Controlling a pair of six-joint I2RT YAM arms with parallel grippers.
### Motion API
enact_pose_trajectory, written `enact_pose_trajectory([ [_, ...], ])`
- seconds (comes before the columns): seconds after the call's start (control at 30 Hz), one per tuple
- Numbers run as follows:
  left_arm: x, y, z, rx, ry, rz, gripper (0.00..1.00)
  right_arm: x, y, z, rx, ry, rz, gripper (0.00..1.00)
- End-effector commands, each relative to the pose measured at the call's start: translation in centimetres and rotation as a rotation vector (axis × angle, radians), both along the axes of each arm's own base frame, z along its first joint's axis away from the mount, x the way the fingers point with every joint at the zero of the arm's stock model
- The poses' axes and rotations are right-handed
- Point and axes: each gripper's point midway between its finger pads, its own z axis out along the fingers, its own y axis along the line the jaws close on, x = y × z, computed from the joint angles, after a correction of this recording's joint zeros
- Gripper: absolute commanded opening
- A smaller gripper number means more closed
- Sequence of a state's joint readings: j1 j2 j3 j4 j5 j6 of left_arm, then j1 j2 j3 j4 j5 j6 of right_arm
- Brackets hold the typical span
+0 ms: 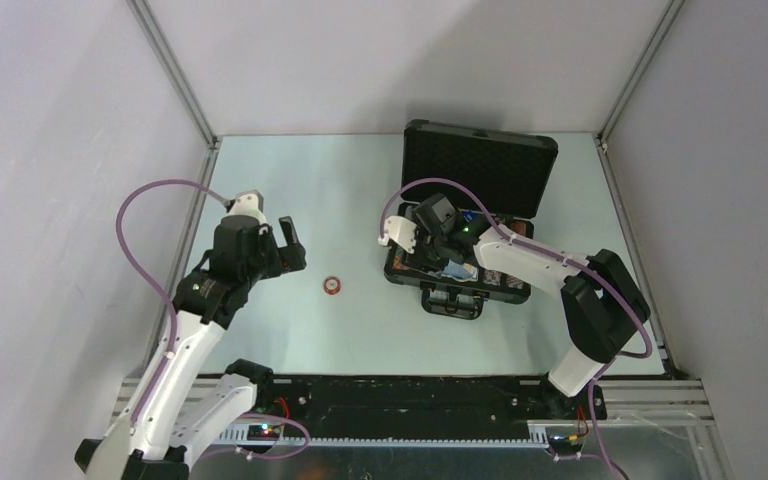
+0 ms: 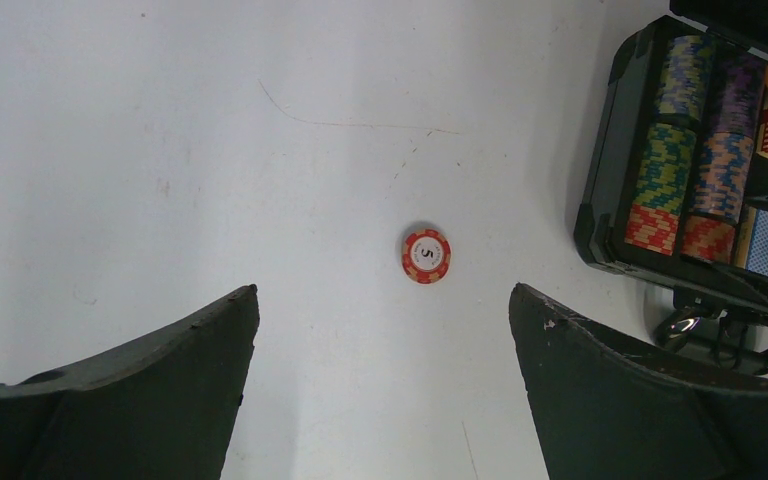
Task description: Pack up texas hold em set
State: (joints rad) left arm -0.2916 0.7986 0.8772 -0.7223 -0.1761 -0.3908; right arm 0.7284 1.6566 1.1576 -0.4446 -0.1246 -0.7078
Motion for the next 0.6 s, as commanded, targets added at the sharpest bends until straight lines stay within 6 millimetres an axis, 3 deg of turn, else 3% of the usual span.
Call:
enact_pose_trajectory([
  [0.0,0.0,0.2,-0.2,0.014,0.001,-0.010,0.99,1.4,-0.6,1.6,0.007,-0.069,-0.046,0.56],
  [0.23,0.0,0.2,-0.2,0.015,0.001,-0.007,0.99,3.5,-1.3,2.1,0.029,-0.114,-0.162,0.52],
  [0.4,0.0,0.2,-0.2,0.015,0.001,-0.007,0.99,3.4,-1.5,1.7,0.008,-0.088,-0.167,0.52],
  [0.57,0.0,0.2,-0.2,0.014,0.002,-0.008,0.99,2.5,-0.5,2.6,0.066,-0.058,-0.122,0.52],
])
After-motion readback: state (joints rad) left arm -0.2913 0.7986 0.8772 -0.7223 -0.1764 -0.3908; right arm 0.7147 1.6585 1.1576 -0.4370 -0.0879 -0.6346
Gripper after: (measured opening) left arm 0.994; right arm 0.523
